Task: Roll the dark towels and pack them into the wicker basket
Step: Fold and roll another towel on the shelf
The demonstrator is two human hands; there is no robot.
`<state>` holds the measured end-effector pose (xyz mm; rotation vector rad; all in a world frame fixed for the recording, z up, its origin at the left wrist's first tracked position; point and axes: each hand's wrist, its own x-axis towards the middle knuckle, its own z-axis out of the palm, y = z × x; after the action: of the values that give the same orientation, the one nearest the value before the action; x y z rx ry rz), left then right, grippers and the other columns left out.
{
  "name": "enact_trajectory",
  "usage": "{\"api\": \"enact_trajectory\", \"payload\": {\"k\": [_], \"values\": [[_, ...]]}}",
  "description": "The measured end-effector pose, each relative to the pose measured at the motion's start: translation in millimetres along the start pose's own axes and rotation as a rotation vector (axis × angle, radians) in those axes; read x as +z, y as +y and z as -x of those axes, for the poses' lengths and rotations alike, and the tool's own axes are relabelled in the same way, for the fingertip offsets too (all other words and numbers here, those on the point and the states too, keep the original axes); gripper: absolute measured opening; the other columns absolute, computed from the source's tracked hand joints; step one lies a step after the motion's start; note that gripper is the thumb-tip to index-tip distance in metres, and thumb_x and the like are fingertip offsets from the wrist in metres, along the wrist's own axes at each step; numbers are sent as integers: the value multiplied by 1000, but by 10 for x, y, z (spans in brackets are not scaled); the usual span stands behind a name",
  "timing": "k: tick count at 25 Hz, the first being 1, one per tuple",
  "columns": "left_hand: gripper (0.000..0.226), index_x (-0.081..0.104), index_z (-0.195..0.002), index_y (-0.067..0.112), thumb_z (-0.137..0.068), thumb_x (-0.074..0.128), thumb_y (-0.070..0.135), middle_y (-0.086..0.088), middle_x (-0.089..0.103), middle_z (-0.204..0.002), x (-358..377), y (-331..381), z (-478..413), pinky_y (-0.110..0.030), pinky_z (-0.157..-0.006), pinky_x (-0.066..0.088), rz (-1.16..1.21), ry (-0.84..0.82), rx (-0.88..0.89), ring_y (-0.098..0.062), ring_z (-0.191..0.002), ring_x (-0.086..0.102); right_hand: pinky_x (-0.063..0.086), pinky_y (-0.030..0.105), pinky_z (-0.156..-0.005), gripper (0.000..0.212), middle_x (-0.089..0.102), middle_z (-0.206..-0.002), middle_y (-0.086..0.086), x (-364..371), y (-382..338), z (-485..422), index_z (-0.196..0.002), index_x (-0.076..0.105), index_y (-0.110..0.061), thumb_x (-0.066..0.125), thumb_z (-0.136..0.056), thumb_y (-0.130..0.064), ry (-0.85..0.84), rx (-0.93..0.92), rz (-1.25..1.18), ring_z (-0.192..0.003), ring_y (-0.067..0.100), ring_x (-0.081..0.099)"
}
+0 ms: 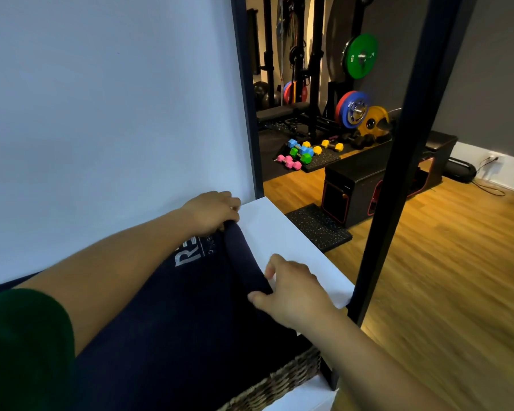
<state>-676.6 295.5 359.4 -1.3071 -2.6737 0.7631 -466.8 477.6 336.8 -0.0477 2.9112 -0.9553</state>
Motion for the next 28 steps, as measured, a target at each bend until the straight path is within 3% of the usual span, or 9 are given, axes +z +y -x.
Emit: {"api": "enact_trajectory", "payload": {"k": [2,8,12,15,18,20,22,25,28], "values": [[30,59,-117,23,-89,58,12,4,57,-124,-68,-2,-93,-34,-86,45,-150,-57,104,-22,-110,50,43,32,-75,47,56,-112,3,53,-36,38,-116,50,-21,59,-85,-54,-28,88,66,-104,26,56],[35,52,-123,27,-91,54,13,3,60,-109,-171,81,-319,-36,-90,45,-281,-115,246,-23,-106,54,44,34,-71,30,55,-101,4,-26,-6,-67,-98,49,-19,58,-85,-45,-32,136,178,-92,29,57],[33,60,-116,25,-87,55,10,4,62,-107,-174,157,-383,-34,-77,46,-141,4,28,-22,-102,56,42,32,-65,25,51,-94,-1,-141,85,-117,-92,48,-21,59,-84,-42,99,164,258,-84,25,50],[32,62,-115,21,-87,54,8,2,64,-105,-38,179,-253,-32,-71,41,-18,71,-110,-23,-99,59,36,32,-63,25,48,-100,-1,-26,4,-63,-104,48,-22,59,-86,-34,207,96,296,-95,23,49],[43,52,-133,20,-92,50,5,-1,60,-126,114,255,-48,-32,-75,40,143,120,-170,-27,-105,57,36,32,-62,30,42,-106,2,107,-35,-13,-115,46,-22,57,-87,-23,271,58,330,-107,24,43],[67,33,-150,27,-91,47,-2,2,44,-149,140,216,137,-32,-82,42,257,50,-191,-29,-112,54,40,32,-67,34,40,-112,6,159,-26,-33,-118,45,-21,55,-86,-14,275,26,349,-108,27,40],[85,17,-156,35,-88,44,-7,6,40,-152,133,110,266,-33,-83,44,255,-4,-160,-29,-107,54,38,32,-72,38,40,-117,8,181,-42,-38,-122,43,-20,52,-86,-8,257,9,361,-109,28,39],[74,31,-151,38,-88,47,1,6,56,-125,64,69,147,-35,-82,46,21,62,-81,-27,-96,55,33,34,-73,33,42,-119,10,181,-87,-27,-124,44,-18,47,-92,-11,214,-46,488,-110,31,42],[53,48,-136,32,-89,53,8,4,54,-121,-54,205,-98,-35,-87,43,-91,64,-19,-24,-106,53,43,36,-73,37,46,-119,9,14,-4,97,-138,41,-31,42,-101,-39,154,-25,428,-109,32,50]]}}
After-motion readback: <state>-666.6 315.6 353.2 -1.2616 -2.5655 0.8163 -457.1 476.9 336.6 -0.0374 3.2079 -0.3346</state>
